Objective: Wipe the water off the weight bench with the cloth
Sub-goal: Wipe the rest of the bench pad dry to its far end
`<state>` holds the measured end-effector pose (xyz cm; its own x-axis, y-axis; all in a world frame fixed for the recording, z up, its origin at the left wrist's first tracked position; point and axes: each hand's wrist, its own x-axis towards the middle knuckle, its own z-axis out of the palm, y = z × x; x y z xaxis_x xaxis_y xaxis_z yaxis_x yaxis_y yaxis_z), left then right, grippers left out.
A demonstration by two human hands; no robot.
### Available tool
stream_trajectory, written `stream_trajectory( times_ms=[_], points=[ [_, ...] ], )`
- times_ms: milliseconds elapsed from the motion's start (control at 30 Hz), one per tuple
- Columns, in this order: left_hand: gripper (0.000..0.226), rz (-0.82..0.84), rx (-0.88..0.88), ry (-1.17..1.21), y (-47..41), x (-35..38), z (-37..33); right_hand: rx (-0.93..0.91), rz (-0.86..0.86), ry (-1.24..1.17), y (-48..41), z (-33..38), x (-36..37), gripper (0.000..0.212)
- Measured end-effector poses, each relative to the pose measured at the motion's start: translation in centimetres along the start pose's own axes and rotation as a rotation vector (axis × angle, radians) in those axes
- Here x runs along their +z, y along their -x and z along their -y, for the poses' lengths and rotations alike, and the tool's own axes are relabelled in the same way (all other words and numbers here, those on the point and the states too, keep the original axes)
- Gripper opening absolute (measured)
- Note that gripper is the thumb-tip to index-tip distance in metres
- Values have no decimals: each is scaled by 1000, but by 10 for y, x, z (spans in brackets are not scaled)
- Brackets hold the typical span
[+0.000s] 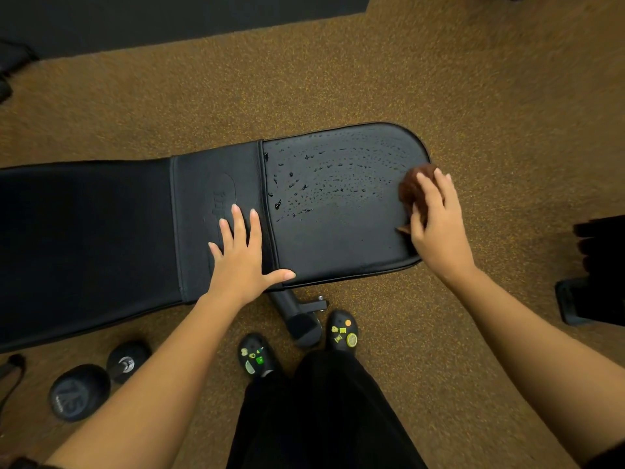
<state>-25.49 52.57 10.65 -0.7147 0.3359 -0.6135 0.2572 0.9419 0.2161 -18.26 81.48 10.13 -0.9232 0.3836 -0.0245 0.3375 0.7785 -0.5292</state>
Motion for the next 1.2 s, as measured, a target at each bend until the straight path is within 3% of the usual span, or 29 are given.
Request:
stream_trajectory(
  times_ms=[167, 367, 667, 800, 867, 967, 1067, 1200],
  points=[
    [120, 1, -2, 2, 0, 0, -1, 0, -15, 2, -25, 25, 14, 48],
    [121, 1, -3, -1, 0, 0, -1, -157, 160, 26, 15, 39, 25, 55],
    [120, -11, -5, 9, 2, 0, 0, -29, 25, 23, -22, 28, 19, 48],
    [118, 2, -22, 61, 2, -3, -2, -117, 173, -13, -3, 46, 28, 50],
    [106, -14, -58, 137, 1, -6, -6, -149, 253, -61, 6, 51, 24, 49],
    [76, -156, -65, 346, 7, -12, -21, -5, 259, -307, 12, 65, 8, 44],
    [59, -249, 30, 698, 19, -20, -51, 306, 273, -791, 18, 92, -3, 37],
    [26, -83, 168, 1214, 34, -37, -91, 600, 363, -1258, 25, 120, 0, 31]
  ],
)
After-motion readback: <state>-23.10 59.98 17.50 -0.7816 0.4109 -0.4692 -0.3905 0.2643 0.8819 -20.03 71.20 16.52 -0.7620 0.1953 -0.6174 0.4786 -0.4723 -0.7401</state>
